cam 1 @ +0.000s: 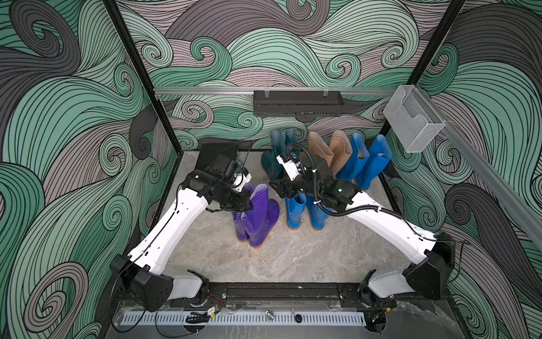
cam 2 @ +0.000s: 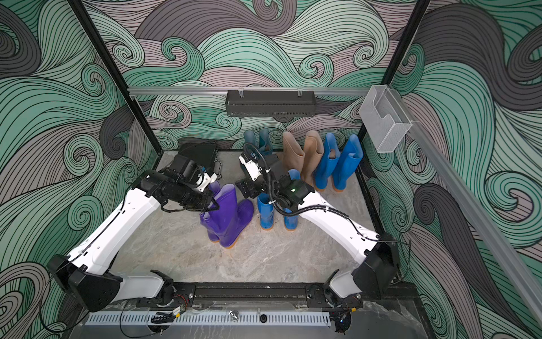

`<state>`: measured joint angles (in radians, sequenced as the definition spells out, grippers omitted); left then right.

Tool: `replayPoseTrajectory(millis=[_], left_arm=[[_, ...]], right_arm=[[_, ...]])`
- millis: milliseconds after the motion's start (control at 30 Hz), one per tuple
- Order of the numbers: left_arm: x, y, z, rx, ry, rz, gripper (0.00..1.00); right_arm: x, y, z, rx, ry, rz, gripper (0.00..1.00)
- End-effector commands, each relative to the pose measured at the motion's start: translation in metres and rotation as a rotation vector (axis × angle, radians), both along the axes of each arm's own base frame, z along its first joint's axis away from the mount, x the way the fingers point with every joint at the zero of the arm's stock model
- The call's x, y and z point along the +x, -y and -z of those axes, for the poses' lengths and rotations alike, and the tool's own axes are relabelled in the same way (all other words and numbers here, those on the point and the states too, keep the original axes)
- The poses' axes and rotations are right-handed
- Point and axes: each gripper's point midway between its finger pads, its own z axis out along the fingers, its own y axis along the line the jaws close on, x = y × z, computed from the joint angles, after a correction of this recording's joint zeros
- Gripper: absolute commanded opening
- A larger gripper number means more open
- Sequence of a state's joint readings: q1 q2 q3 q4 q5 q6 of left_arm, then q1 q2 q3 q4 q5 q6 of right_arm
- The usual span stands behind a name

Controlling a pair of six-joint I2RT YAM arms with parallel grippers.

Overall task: Match and arrange rain boots in pairs
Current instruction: Pair a pair of rain boots at the center of the board.

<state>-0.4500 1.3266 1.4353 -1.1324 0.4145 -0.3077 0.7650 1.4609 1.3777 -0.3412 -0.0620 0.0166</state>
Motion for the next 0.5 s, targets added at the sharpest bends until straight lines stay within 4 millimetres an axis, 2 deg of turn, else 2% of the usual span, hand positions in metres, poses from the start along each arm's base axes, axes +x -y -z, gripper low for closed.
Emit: replayPoseTrajectory(millis=[0, 167, 300, 367, 467], left_arm=[[0.03, 0.022, -0.041, -0.128, 0.15, -0.058, 0.0], [0.046, 0.041, -0.046, -0.144, 0.189, -0.045, 0.0], [0.054, 0.05, -0.046, -0.114, 0.231, -0.002, 0.0], [0.062, 0.06, -0.042, -0.124, 0.238, 0.026, 0.0], [0.063, 0.078, -0.049, -0.158, 0.255, 0.088, 0.0]], right_arm=[[0.001, 0.013, -0.008, -0.019, 0.026, 0.041, 0.8], [-0.002, 0.029, -0.042, 0.037, 0.105, 0.086, 0.8], [-0.004, 0.047, -0.062, 0.082, 0.158, 0.139, 0.8], [-0.001, 0.061, -0.065, 0.093, 0.165, 0.186, 0.81], [0.004, 0.081, -0.064, 0.105, 0.15, 0.248, 0.81]])
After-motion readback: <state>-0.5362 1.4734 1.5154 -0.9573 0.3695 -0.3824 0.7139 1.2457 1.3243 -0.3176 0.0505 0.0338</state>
